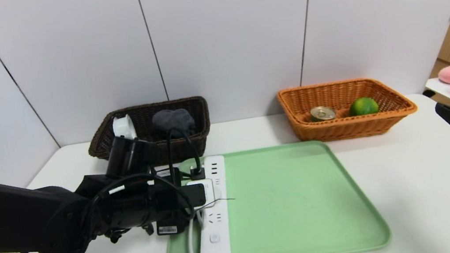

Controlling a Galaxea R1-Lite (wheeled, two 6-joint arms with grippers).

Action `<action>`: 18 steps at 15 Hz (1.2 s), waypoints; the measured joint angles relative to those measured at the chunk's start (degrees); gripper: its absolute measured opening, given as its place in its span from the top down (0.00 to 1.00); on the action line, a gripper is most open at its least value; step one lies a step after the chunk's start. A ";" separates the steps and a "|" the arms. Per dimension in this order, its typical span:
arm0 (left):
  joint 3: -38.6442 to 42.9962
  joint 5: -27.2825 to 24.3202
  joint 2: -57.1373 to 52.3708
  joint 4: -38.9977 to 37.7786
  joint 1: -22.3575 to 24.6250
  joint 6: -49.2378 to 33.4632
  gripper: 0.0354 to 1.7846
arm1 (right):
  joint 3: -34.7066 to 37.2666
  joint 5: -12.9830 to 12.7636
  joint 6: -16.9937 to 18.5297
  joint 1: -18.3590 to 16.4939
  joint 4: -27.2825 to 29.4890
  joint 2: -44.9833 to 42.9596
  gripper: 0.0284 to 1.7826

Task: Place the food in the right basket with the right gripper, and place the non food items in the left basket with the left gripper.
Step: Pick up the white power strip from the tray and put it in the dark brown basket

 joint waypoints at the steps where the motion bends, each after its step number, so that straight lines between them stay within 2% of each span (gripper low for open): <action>1: 0.09 0.44 0.28 -0.88 0.02 0.04 0.42 | -0.20 0.00 0.00 0.00 0.00 0.00 0.05; 4: 0.39 0.63 1.41 -4.77 0.04 0.04 0.59 | -0.41 0.00 -0.04 0.00 0.00 -0.07 0.05; 5: 0.46 0.69 1.61 -4.79 0.02 0.09 0.85 | -0.46 -0.01 -0.01 0.00 0.02 -0.09 0.05; 6: 0.44 0.72 1.74 -5.18 0.02 0.09 0.98 | -0.49 0.02 0.00 0.00 0.02 -0.09 0.05; 13: 0.24 0.59 1.44 -5.18 0.02 -0.30 0.98 | -0.35 0.10 0.00 0.04 -0.02 -0.09 0.05; 16: -2.12 -0.05 0.61 -7.50 -0.11 -0.99 0.98 | -0.13 0.10 0.00 0.06 -0.02 -0.16 0.05; 18: -5.11 -1.46 -0.63 -7.85 -1.40 -5.16 0.98 | 0.02 0.07 -0.01 0.06 0.00 -0.13 0.05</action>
